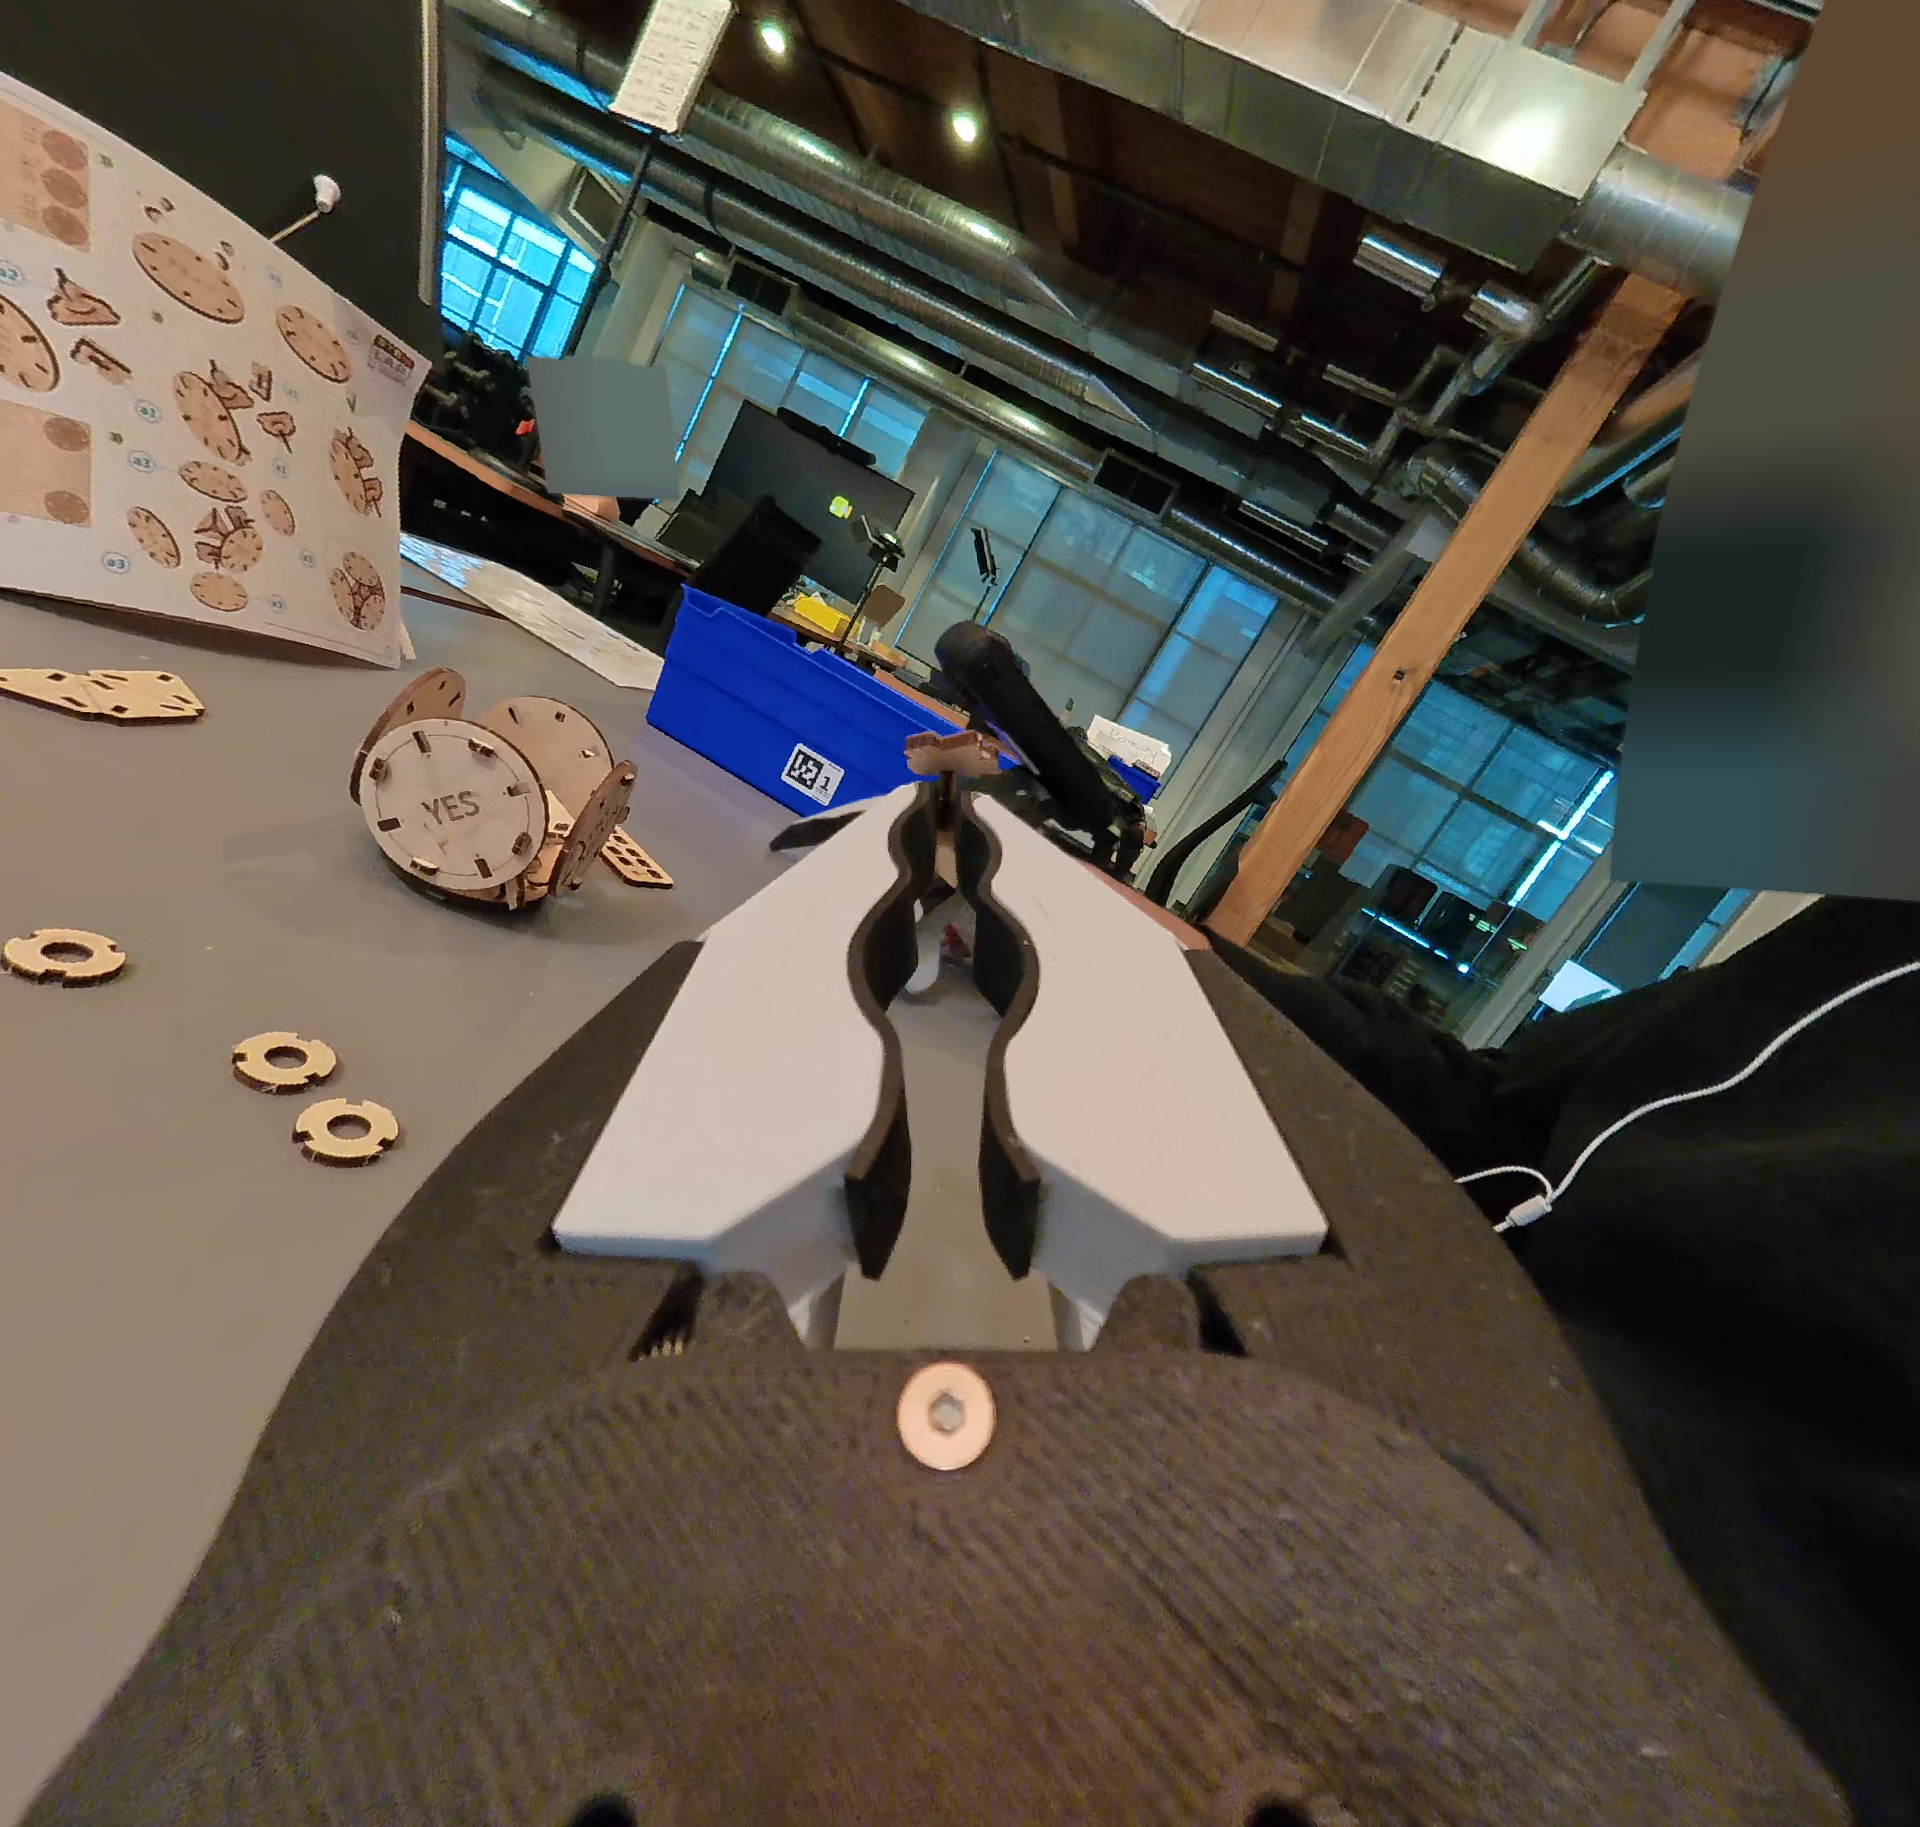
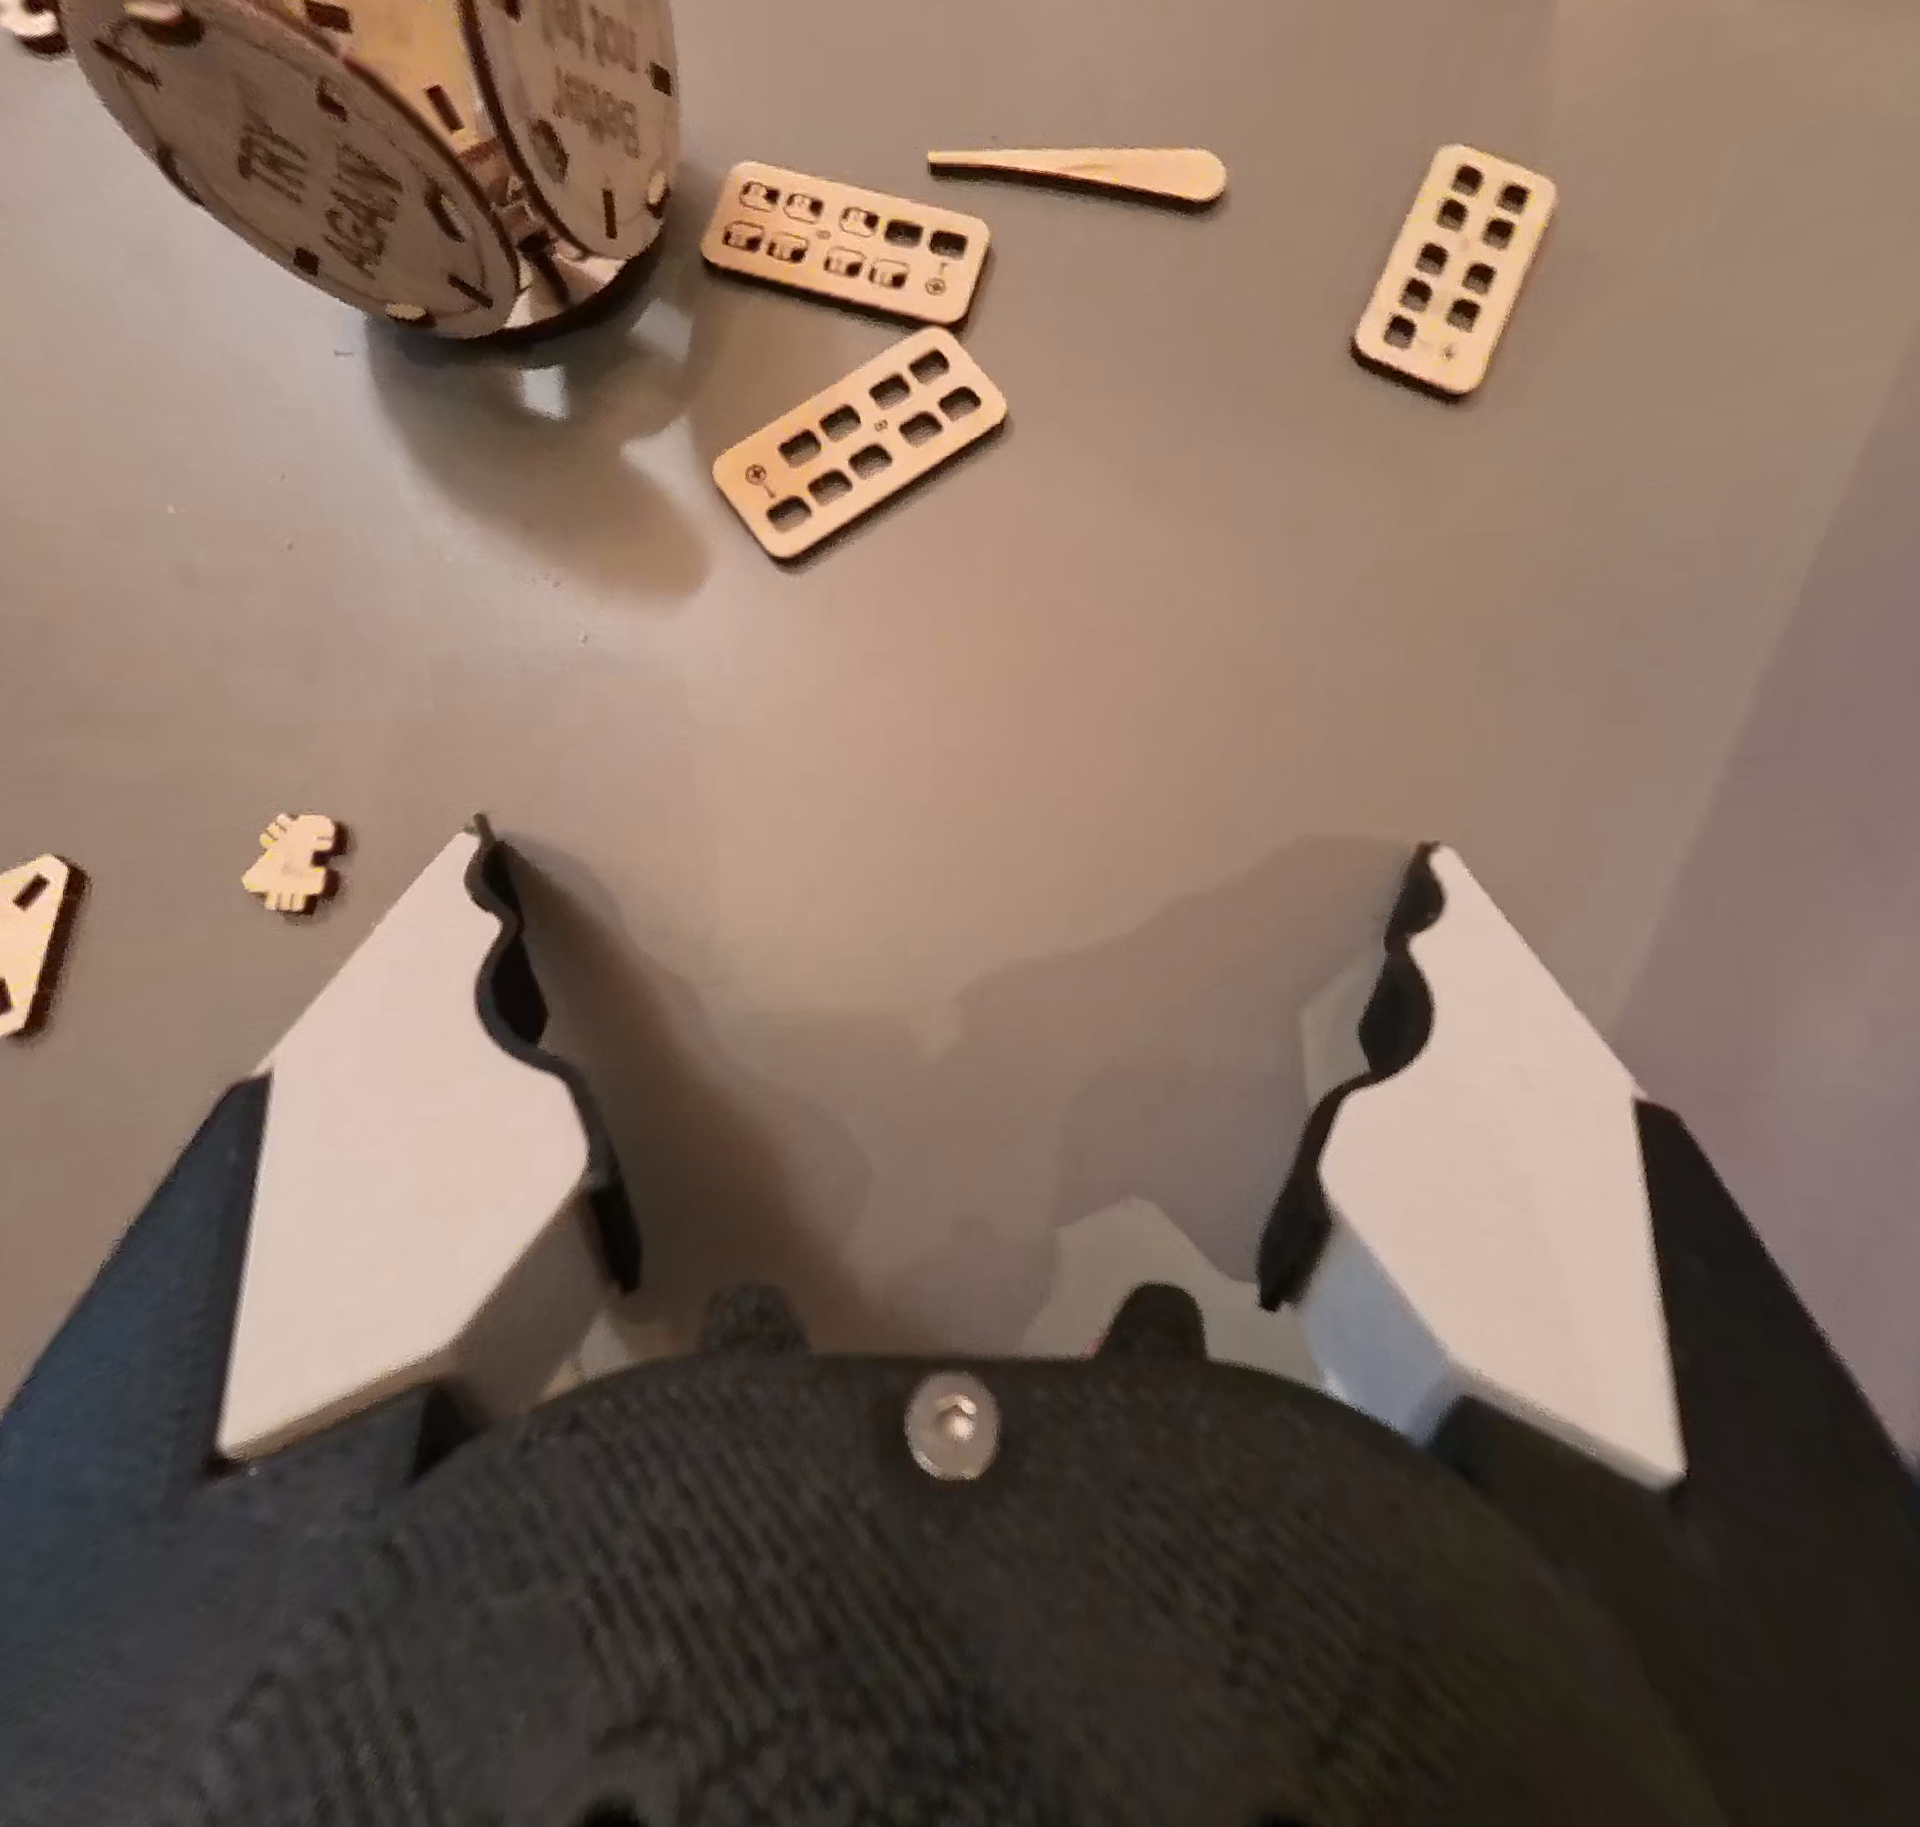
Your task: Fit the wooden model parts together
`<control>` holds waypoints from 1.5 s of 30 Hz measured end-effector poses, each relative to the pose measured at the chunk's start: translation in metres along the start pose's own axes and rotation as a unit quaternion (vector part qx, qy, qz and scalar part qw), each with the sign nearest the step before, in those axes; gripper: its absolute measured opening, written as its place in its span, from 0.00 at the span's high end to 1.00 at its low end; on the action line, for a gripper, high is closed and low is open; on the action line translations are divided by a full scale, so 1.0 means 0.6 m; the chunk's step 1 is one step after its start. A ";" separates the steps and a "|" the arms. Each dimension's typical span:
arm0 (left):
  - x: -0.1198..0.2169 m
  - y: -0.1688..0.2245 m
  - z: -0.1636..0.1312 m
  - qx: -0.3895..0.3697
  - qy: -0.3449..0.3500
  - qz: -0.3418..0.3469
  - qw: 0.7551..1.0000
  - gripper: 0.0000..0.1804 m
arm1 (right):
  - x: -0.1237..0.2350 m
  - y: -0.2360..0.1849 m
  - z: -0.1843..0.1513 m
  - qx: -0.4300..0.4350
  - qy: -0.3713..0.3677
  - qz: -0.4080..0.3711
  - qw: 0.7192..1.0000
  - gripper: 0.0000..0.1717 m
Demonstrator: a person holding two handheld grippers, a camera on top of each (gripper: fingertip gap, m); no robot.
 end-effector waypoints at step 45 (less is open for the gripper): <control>0.001 0.000 0.000 0.005 0.002 -0.005 1.000 1.00 | 0.051 -0.147 0.002 0.201 0.053 0.006 0.978 0.88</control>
Point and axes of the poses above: each gripper's, where its closed fingertips meet, x back along the fingers, z out of its top, y = z × x across the jaws, the point moved 3 cm from there along x, back along the fingers, and after that the axes turned 2 degrees about x, right-handed, at the moved point
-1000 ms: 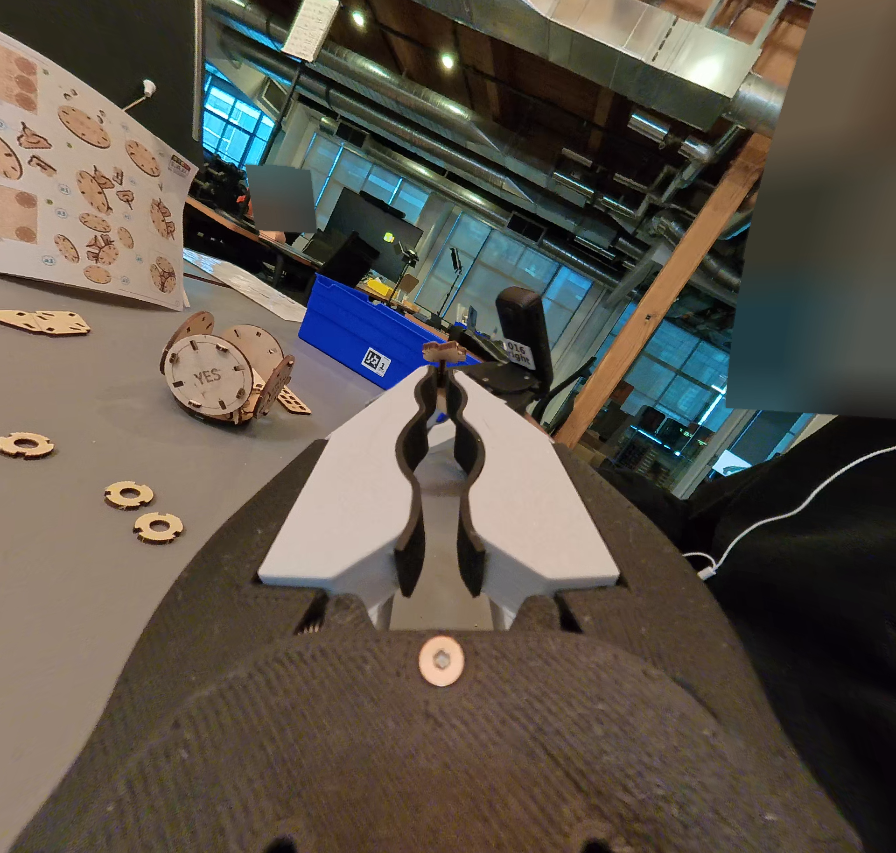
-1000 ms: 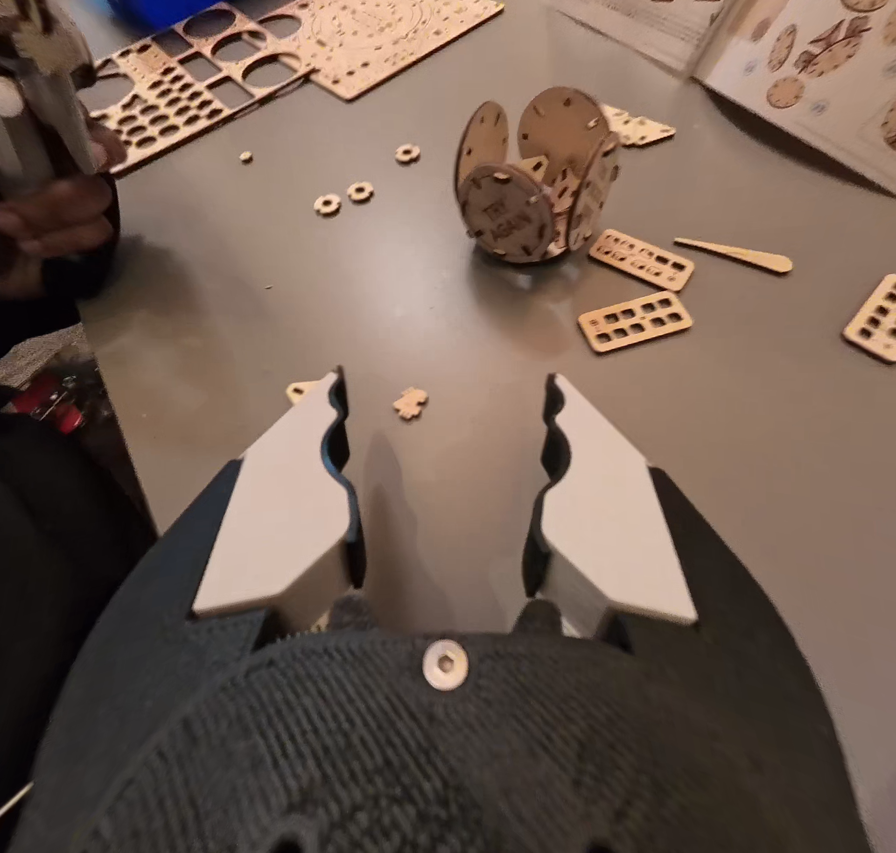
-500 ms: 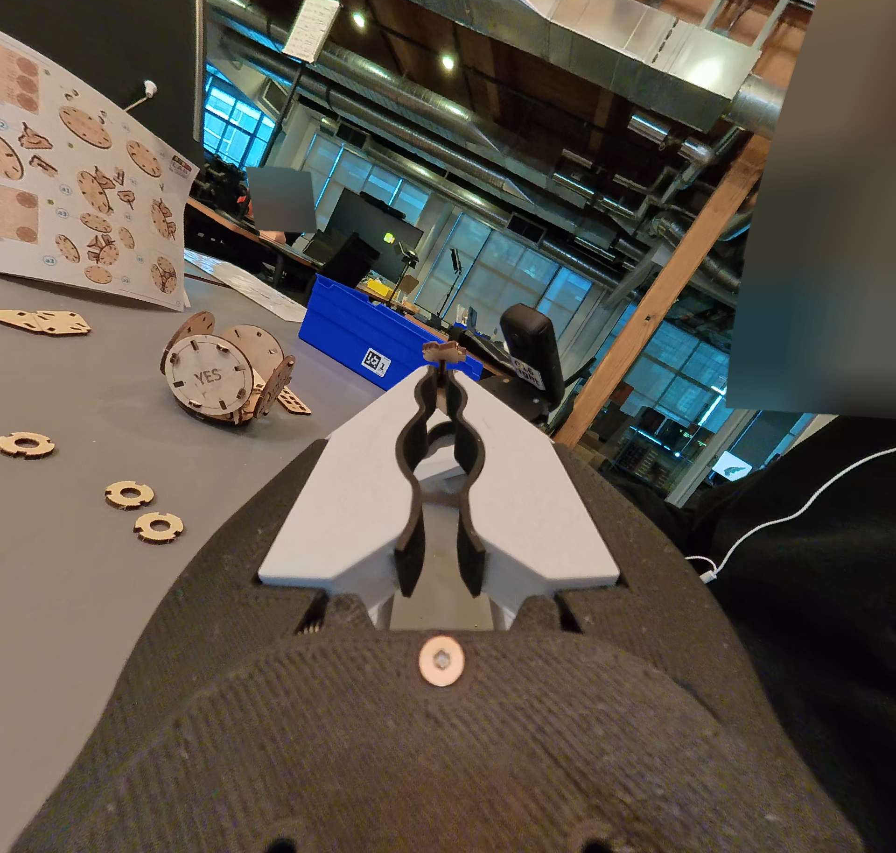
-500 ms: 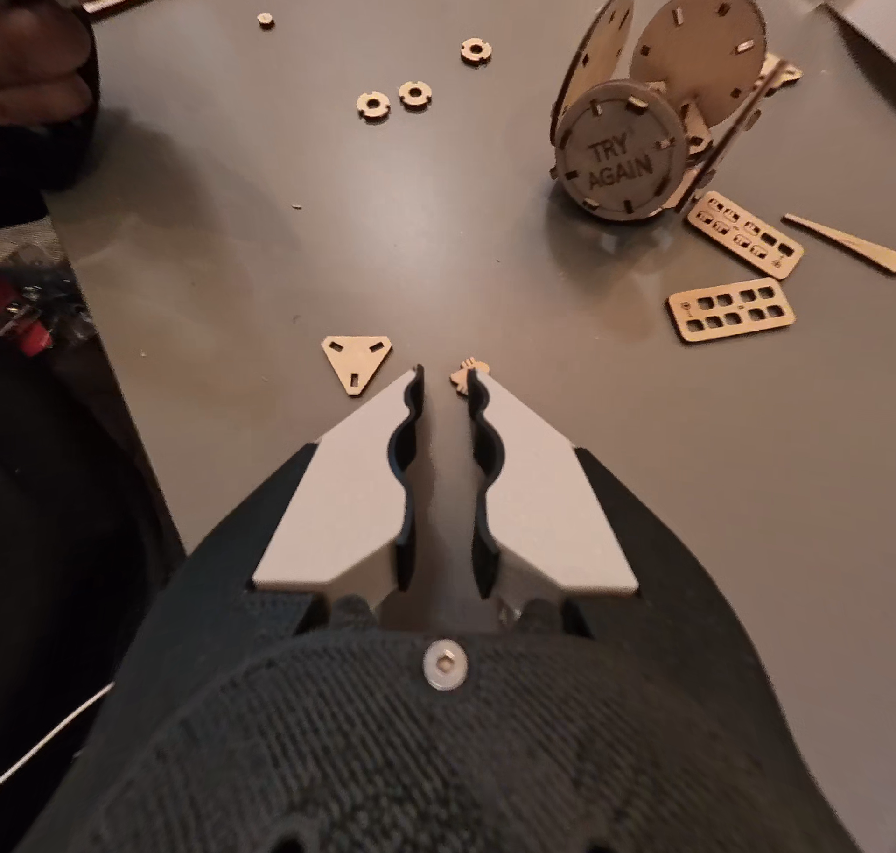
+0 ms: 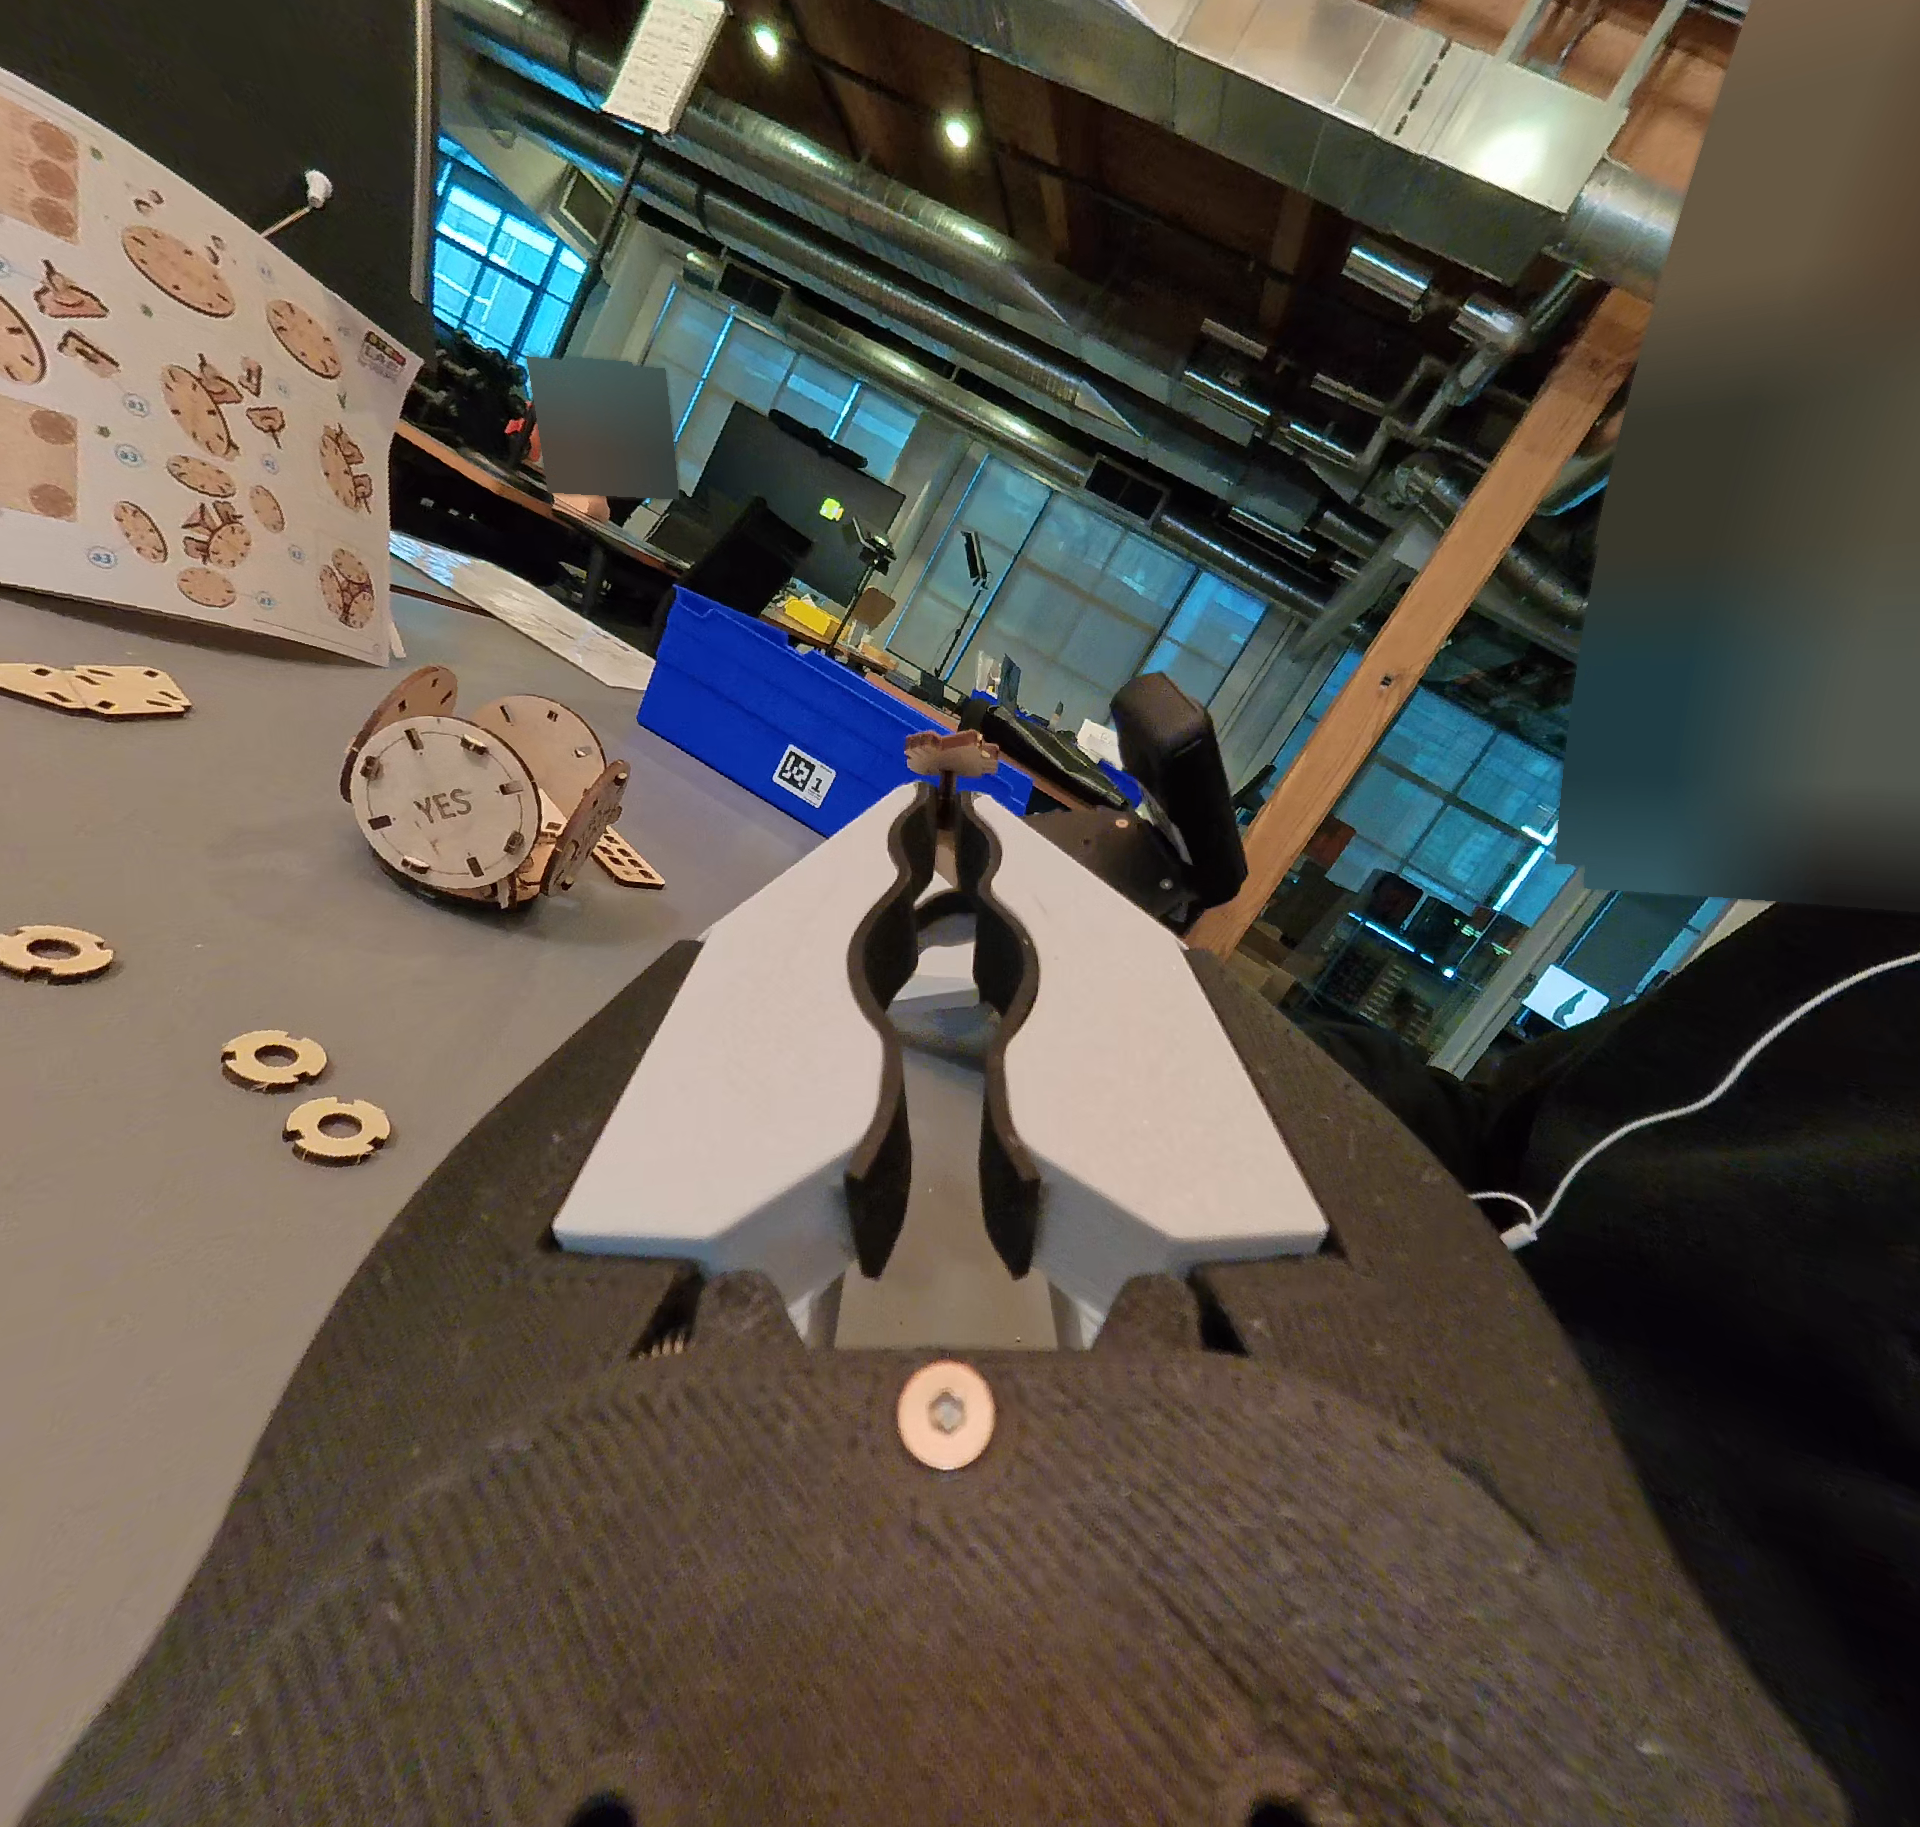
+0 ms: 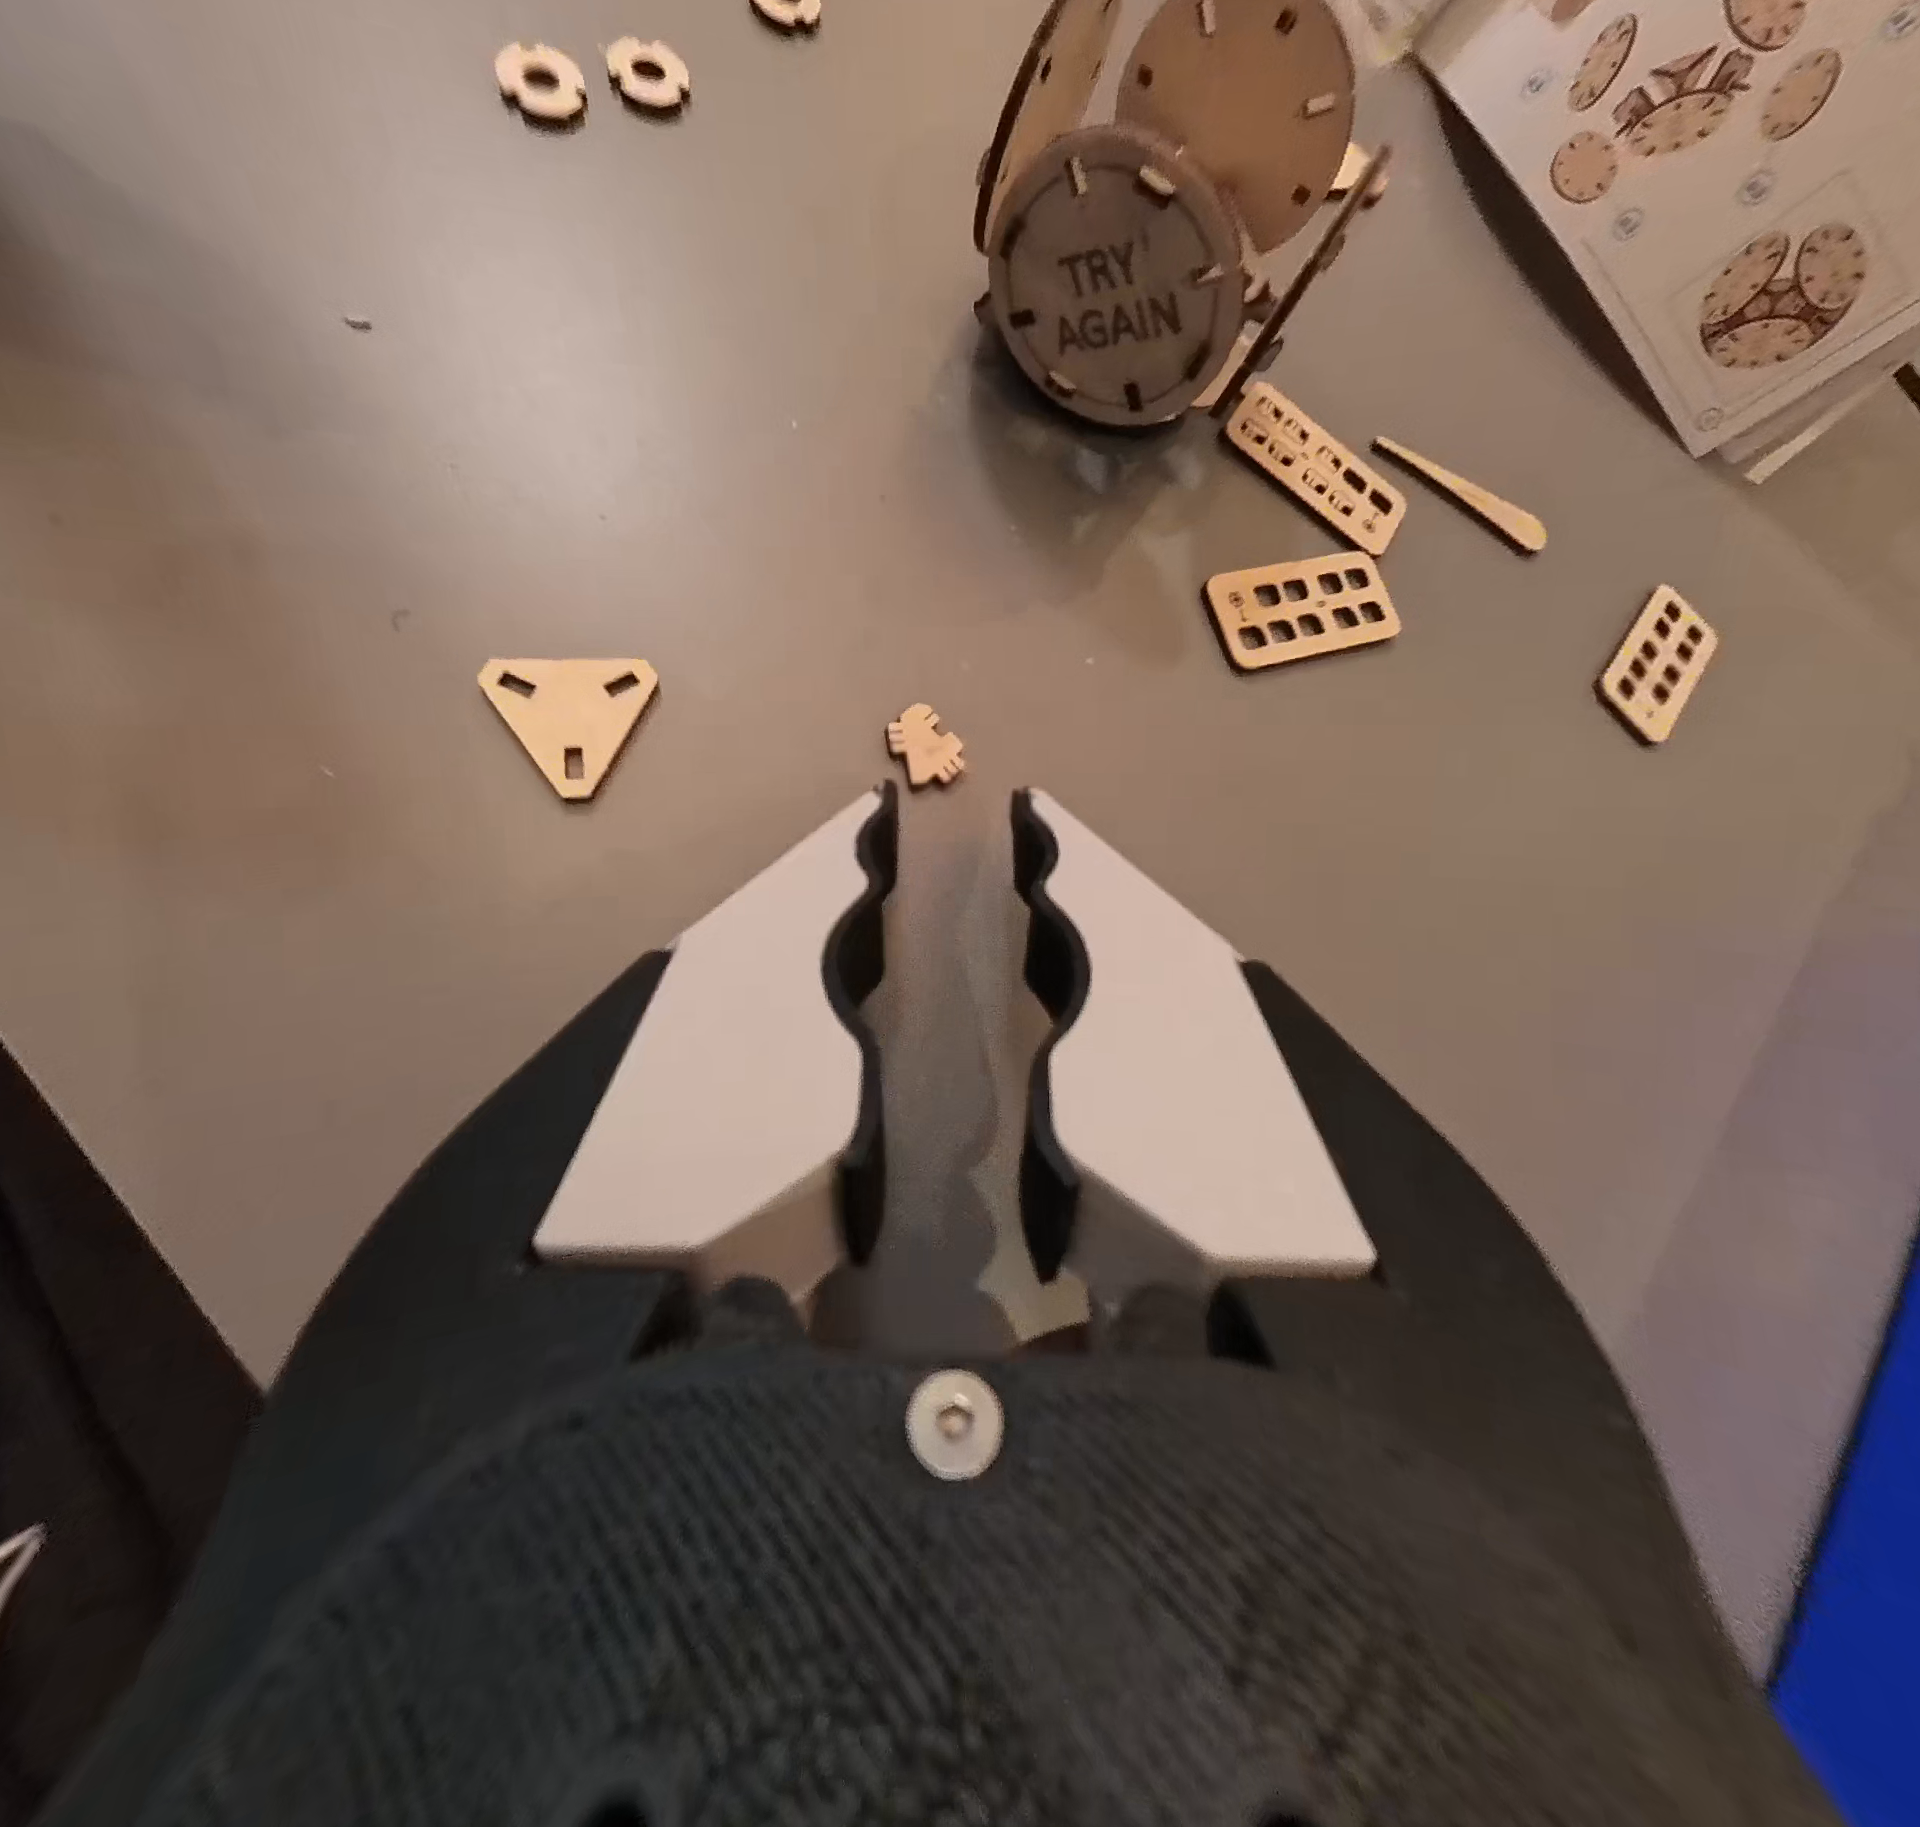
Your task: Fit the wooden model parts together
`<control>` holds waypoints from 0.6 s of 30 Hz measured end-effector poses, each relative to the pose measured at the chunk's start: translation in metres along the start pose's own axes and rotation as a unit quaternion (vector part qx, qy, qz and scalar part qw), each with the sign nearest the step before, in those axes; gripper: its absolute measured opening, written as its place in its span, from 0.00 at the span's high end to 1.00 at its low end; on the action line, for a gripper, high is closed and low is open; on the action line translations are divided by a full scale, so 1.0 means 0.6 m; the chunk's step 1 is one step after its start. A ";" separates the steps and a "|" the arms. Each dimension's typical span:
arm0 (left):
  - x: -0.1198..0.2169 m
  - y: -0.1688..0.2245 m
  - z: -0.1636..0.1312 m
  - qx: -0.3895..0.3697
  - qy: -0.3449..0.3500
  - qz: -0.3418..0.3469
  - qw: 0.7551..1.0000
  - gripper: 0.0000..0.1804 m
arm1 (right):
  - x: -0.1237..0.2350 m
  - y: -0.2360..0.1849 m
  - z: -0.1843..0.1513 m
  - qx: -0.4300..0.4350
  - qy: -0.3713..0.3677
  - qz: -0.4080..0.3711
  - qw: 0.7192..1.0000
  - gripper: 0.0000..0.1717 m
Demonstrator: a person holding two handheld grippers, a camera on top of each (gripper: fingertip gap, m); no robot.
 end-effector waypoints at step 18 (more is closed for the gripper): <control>0.001 0.000 0.001 0.002 0.001 -0.001 1.000 1.00 | -0.022 -0.001 0.004 -0.136 0.012 0.123 0.983 0.92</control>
Point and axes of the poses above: each gripper's, where its closed fingertips meet, x back along the fingers, z out of its top, y = z × x across the jaws, the point moved 3 cm from there along x, back along the fingers, and after that the axes turned 2 degrees about x, right-handed, at the moved point
